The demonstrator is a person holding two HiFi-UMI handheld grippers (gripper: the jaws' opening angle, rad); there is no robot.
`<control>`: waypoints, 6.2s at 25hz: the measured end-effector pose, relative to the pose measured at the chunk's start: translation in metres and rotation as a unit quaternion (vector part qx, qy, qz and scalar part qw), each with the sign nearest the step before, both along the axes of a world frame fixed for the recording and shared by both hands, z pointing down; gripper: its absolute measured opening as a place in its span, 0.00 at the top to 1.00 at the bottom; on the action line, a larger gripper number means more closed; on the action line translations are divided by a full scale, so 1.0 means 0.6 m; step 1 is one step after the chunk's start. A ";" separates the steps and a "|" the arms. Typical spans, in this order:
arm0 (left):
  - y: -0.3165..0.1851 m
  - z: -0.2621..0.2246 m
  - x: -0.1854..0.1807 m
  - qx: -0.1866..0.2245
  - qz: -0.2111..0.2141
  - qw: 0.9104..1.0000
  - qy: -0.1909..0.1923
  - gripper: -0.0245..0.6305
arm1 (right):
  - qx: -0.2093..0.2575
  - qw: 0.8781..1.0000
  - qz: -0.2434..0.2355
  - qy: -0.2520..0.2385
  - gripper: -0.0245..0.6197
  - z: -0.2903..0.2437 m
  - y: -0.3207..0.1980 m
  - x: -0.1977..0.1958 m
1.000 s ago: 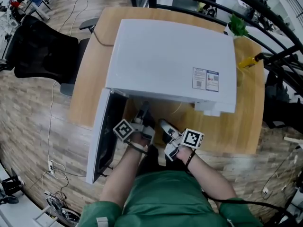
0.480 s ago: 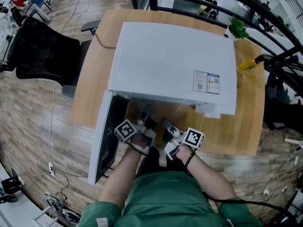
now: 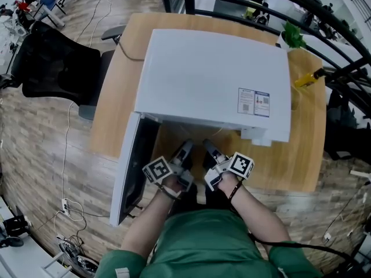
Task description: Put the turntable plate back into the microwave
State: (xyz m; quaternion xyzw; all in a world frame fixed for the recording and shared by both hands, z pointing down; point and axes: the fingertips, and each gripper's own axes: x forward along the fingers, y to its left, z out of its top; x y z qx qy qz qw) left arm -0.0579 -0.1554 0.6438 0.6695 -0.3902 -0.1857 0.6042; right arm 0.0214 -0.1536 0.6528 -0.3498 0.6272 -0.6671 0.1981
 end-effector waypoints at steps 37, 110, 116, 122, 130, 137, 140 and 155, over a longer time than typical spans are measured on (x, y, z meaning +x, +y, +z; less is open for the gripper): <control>-0.086 -0.004 0.007 -0.014 -0.024 1.000 0.000 0.89 | 0.004 0.998 0.009 0.062 0.89 -0.010 -0.084 0.041; 0.011 -0.212 0.024 0.123 0.039 0.985 -0.115 0.94 | 0.201 0.959 -0.084 0.179 0.96 -0.255 -0.005 0.037; 0.022 -0.298 -0.004 0.195 0.038 0.959 -0.202 0.95 | 0.265 0.928 -0.081 0.248 0.96 -0.335 -0.005 0.054; 0.030 -0.365 -0.029 0.263 0.041 0.897 -0.351 0.95 | 0.351 0.857 -0.093 0.365 0.96 -0.396 0.007 0.064; 0.047 -0.439 -0.043 0.332 0.022 0.840 -0.429 0.95 | 0.456 0.756 -0.095 0.460 0.96 -0.477 0.037 0.052; 0.059 -0.500 -0.044 0.389 0.005 0.803 -0.451 0.95 | 0.486 0.723 -0.078 0.484 0.96 -0.522 0.046 0.048; 0.066 -0.522 -0.038 0.412 -0.001 0.788 -0.458 0.95 | 0.495 0.715 -0.068 0.489 0.96 -0.537 0.051 0.052; 0.074 -0.522 -0.040 0.405 -0.007 0.806 -0.430 0.95 | 0.518 0.693 -0.051 0.499 0.96 -0.557 0.071 0.048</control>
